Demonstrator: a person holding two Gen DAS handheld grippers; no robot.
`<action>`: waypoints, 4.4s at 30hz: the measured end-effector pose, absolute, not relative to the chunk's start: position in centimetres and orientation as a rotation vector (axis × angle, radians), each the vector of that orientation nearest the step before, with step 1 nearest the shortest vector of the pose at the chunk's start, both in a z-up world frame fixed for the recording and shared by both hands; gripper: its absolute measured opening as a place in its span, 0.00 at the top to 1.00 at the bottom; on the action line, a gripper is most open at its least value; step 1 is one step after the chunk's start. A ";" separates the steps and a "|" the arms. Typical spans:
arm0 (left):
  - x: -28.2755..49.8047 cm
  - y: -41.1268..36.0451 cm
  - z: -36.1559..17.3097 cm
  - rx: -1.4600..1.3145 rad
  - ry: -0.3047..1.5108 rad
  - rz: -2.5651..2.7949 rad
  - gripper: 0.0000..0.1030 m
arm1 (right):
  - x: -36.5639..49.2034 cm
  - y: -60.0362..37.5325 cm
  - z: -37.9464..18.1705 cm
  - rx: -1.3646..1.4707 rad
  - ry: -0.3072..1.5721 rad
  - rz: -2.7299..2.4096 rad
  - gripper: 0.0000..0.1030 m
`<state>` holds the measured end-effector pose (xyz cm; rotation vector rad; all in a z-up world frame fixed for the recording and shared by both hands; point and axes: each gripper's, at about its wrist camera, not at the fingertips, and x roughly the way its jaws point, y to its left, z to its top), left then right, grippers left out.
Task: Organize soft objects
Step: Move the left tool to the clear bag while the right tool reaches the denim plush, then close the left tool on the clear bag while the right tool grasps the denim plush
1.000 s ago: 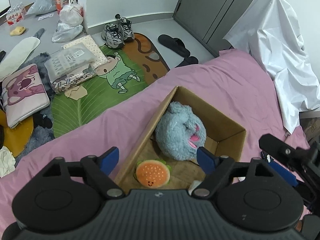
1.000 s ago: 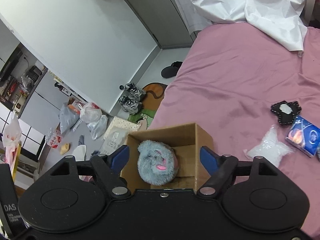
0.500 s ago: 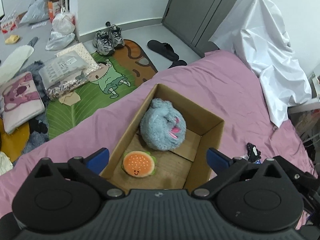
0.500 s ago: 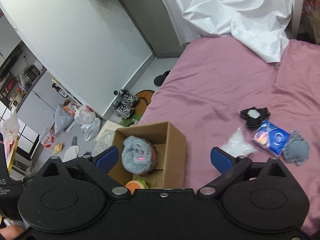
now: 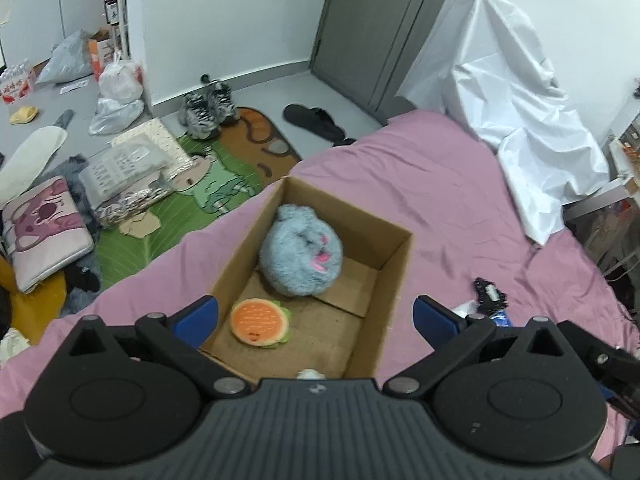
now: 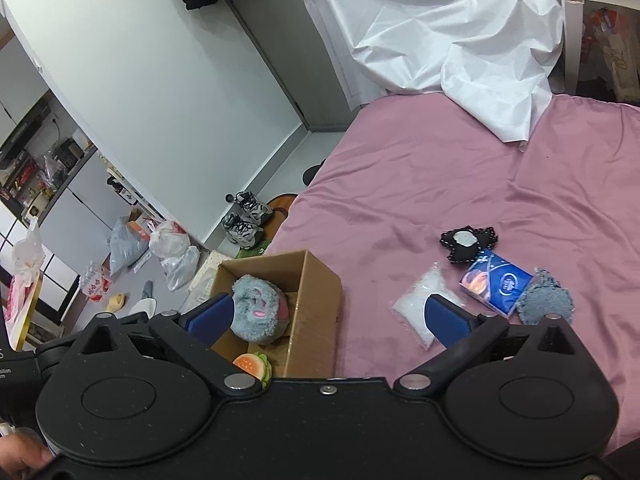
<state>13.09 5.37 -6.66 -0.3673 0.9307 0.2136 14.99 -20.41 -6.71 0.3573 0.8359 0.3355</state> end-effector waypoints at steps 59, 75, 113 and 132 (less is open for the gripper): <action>17.5 -9.2 -13.3 -0.266 0.988 0.077 0.03 | 15.9 -35.6 -15.7 0.676 0.862 0.130 0.00; 22.0 -9.4 -19.1 -0.336 1.051 0.092 0.38 | 19.4 -37.2 -20.5 0.844 0.966 0.047 0.01; 22.0 -9.7 -18.5 -0.388 1.059 0.037 0.79 | 20.2 -36.0 -22.0 0.756 1.034 0.032 0.89; 17.2 -7.3 -12.0 -0.388 0.974 0.030 0.79 | 16.7 -35.9 -17.8 0.809 0.916 0.140 0.92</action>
